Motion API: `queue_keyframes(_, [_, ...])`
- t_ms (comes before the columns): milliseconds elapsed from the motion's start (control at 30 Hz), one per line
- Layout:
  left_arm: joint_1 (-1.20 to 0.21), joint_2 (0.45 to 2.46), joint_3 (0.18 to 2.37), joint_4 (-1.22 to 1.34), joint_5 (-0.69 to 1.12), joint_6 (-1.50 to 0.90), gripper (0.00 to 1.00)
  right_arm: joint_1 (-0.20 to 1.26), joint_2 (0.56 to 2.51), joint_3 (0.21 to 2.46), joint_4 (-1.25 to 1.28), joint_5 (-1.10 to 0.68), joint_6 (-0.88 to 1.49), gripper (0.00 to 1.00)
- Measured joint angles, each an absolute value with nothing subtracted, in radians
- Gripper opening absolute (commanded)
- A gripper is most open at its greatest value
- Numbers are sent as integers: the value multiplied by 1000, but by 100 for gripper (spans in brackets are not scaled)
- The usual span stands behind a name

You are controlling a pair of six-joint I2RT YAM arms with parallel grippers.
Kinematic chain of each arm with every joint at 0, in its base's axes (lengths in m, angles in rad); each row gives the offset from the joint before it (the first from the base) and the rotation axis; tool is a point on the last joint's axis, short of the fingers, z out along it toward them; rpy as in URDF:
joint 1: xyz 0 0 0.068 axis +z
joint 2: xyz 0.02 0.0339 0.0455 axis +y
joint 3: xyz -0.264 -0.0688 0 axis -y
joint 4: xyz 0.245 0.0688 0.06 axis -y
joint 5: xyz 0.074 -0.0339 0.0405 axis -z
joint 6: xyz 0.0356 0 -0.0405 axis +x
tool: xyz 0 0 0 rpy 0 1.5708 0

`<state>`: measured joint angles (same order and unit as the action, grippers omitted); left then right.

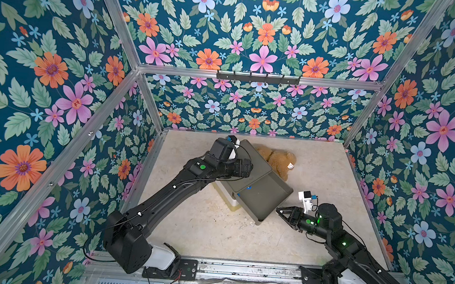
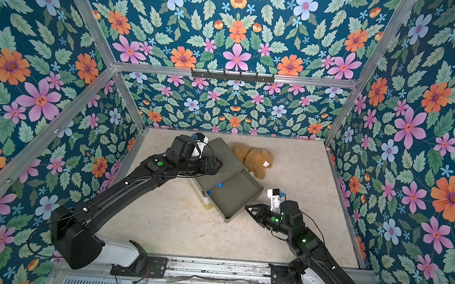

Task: Take the keys out of the drawer
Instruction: Open the drawer in the storage box.

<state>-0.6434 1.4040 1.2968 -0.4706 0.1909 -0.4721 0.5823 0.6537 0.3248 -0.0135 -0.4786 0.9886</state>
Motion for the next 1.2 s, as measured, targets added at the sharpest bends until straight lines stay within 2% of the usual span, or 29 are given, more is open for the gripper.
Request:
queue_keyframes(800, [-684, 1370, 1259, -397, 221, -517, 99, 580, 541, 285, -146, -459, 957, 22])
queue_keyframes(1200, [-685, 1398, 1295, -414, 208, -515, 99, 579, 548, 346, -228, -403, 956, 21])
